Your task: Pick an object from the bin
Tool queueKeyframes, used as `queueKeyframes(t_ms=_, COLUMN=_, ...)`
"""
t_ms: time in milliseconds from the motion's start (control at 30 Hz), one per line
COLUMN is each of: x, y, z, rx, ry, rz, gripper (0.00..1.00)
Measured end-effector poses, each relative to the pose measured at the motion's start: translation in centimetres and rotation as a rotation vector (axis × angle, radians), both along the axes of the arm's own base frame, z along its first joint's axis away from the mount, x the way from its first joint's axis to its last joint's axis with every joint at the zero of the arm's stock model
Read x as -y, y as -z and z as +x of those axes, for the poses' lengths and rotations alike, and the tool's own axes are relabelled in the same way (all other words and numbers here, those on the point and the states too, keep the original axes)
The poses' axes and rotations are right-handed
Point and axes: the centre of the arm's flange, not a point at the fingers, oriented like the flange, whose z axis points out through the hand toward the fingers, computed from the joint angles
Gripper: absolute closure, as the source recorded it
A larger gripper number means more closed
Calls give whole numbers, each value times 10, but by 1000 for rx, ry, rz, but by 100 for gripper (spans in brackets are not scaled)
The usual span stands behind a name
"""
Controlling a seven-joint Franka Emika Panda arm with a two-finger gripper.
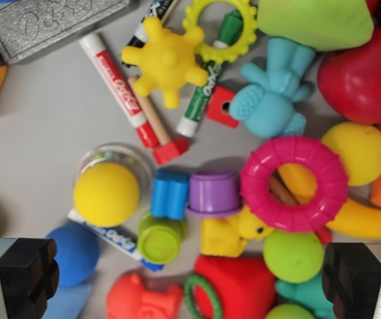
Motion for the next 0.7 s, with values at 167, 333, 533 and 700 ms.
queueKeyframes(t_ms=167, x=-5, y=12, z=-6, rx=1, ry=26, rz=0, gripper=0)
queueKeyframes(t_ms=333, x=-10, y=24, z=-11, rx=3, ry=52, rz=0, gripper=0)
queueKeyframes(t_ms=533, x=-17, y=41, z=-19, rx=4, ry=85, rz=0, gripper=0)
queueKeyframes(t_ms=700, x=-22, y=55, z=-25, rx=4, ry=114, rz=0, gripper=0)
